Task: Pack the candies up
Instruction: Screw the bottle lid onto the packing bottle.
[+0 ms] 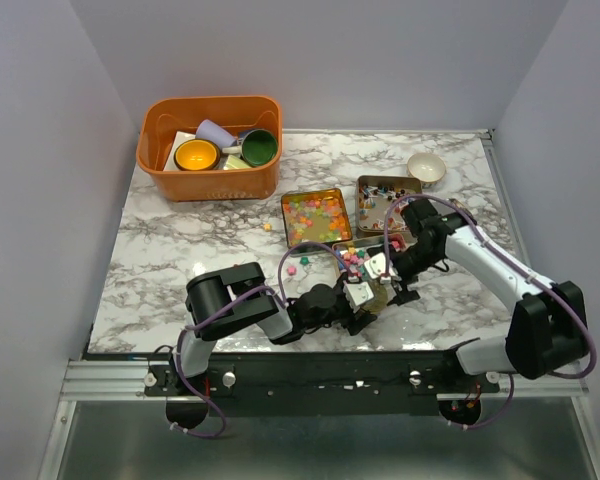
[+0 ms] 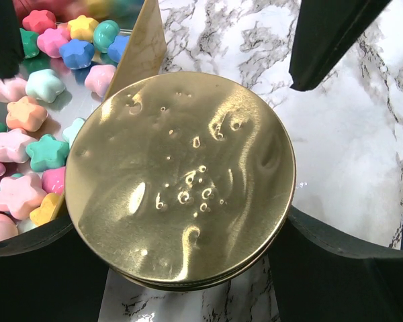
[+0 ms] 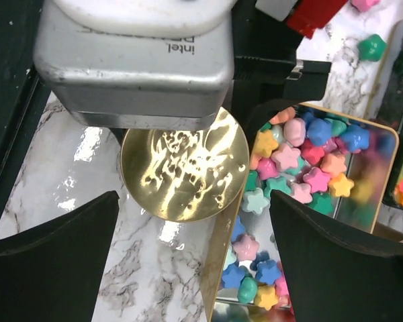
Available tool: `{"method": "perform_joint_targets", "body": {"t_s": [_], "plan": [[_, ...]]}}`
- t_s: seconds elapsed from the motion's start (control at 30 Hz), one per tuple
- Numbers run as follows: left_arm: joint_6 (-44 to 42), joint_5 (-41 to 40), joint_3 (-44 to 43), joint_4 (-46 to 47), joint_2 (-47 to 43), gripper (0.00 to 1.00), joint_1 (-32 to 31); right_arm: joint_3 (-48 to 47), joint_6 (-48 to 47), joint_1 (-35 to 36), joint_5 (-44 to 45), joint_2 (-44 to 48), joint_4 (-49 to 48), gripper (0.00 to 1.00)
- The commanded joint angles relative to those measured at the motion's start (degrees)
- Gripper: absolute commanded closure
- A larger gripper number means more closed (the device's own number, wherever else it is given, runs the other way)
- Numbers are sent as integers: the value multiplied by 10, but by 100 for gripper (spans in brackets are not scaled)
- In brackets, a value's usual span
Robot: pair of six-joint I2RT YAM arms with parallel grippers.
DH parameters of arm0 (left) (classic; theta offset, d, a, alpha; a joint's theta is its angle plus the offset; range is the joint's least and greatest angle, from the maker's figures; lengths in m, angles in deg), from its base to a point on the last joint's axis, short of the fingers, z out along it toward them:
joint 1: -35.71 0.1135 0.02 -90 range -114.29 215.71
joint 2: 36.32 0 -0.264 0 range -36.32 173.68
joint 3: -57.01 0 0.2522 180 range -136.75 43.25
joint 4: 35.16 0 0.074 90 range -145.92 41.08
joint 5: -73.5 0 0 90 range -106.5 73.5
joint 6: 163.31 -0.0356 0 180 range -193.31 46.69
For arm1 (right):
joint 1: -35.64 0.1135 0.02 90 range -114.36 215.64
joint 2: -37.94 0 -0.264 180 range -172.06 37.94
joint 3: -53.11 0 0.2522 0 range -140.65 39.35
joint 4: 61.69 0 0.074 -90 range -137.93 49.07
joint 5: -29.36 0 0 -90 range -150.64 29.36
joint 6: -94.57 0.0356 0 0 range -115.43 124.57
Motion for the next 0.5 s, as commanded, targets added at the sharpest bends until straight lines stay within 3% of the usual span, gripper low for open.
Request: {"method": "perform_joint_targets", "body": {"t_s": [0.0, 0.2, 0.47], "plan": [[1, -27, 27, -172, 41, 100, 10, -60, -100, 1, -16, -59, 81, 0], [-2, -31, 27, -168, 42, 100, 9, -127, -172, 1, 6, -161, 144, 0], [-5, -32, 25, -171, 45, 100, 9, -147, -253, 6, 21, -190, 213, 0]]}}
